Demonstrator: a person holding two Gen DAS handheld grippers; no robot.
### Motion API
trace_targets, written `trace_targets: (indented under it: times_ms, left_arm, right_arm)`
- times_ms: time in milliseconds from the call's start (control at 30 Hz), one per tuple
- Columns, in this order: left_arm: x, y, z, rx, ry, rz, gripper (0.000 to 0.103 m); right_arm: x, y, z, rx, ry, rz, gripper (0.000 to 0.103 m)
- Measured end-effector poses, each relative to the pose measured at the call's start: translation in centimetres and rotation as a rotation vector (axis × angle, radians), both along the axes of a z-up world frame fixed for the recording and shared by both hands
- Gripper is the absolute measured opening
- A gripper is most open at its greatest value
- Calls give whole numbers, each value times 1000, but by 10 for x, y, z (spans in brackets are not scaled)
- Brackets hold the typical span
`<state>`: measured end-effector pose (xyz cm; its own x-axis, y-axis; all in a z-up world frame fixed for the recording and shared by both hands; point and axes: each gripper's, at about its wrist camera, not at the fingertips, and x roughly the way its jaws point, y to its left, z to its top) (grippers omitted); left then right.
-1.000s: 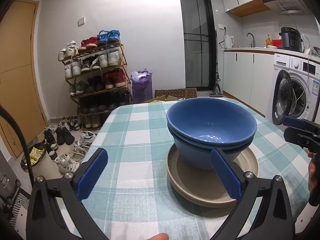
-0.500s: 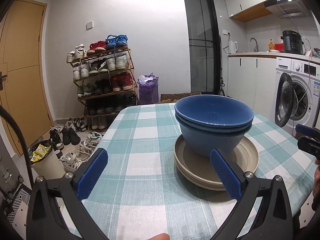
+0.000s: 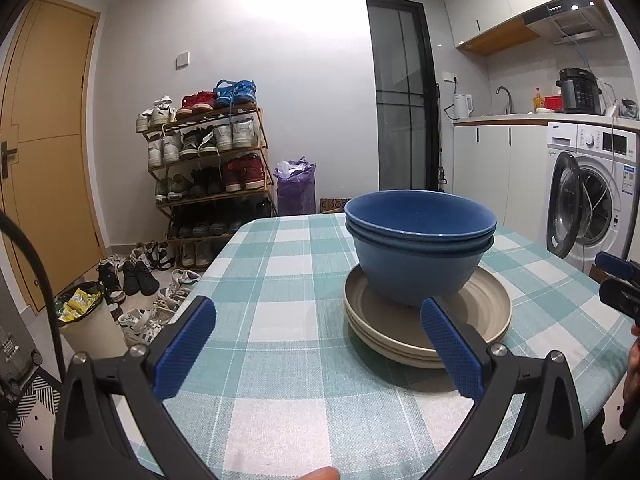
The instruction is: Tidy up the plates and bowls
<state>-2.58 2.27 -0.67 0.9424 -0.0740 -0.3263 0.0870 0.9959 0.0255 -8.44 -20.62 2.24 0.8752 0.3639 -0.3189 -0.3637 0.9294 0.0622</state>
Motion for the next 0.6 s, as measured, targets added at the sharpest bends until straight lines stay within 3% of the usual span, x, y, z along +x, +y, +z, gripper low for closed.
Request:
trace_targets:
  times_ms: [133,600]
  left_arm:
    - [2,-1,-3,-5,11,-5,103]
    - [-1,-2,-5,5,4,-13,103]
  right_arm:
    - [-1,7,-5,-35,-9,6,102]
    - [-6,6,-5,-12,-33,12,102]
